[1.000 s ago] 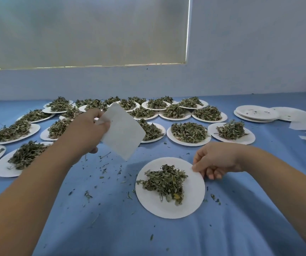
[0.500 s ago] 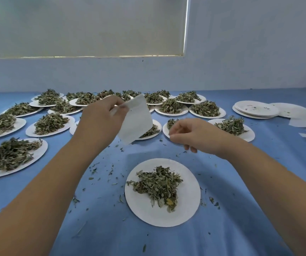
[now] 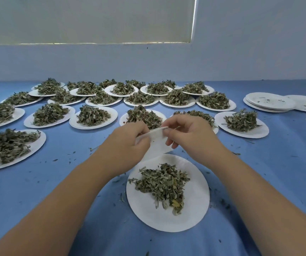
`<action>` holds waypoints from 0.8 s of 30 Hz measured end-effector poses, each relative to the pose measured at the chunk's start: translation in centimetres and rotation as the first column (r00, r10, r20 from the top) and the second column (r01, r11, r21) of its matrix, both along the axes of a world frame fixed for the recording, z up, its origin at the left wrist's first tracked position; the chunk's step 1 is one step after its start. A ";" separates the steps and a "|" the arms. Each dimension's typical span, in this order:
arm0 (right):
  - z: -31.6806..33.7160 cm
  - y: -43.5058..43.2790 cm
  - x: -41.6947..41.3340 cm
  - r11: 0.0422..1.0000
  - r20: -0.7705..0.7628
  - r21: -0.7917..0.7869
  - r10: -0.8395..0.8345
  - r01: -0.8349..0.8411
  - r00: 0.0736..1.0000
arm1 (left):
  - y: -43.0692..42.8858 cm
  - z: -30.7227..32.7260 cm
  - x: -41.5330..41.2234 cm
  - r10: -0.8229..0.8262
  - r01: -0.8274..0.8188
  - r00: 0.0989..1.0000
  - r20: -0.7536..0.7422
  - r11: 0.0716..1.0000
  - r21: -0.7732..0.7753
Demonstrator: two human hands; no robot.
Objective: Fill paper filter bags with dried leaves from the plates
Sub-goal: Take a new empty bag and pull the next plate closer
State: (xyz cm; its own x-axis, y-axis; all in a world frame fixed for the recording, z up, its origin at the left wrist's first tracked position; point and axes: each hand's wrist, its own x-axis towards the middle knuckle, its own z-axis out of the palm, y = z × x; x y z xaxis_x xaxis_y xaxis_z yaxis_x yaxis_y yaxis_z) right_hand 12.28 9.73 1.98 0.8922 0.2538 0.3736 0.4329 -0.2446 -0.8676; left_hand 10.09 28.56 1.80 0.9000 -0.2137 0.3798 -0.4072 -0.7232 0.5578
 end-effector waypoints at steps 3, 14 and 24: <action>-0.2 0.1 -0.4 0.997 0.038 -0.060 -0.038 0.041 0.999 | -0.1 0.3 -0.3 -0.018 0.019 0.999 0.030 1.000 -0.025; -0.1 1.7 -2.4 0.988 0.002 0.037 -0.150 0.150 0.989 | -0.5 0.7 -0.7 0.046 -0.030 0.988 0.149 0.994 -0.108; 0.3 2.0 -2.6 0.977 -0.165 0.178 -0.089 0.118 0.982 | -1.4 0.9 -1.7 -0.004 0.020 0.996 0.087 0.984 -0.178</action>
State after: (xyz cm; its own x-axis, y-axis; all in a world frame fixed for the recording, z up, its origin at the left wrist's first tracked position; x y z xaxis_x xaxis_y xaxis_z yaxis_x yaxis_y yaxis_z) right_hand 9.66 11.78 2.32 0.9606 0.0961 0.2608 0.2705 -0.1085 -0.9566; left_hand 8.40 27.16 2.71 0.8604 -0.1463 0.4882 -0.4669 -0.6101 0.6401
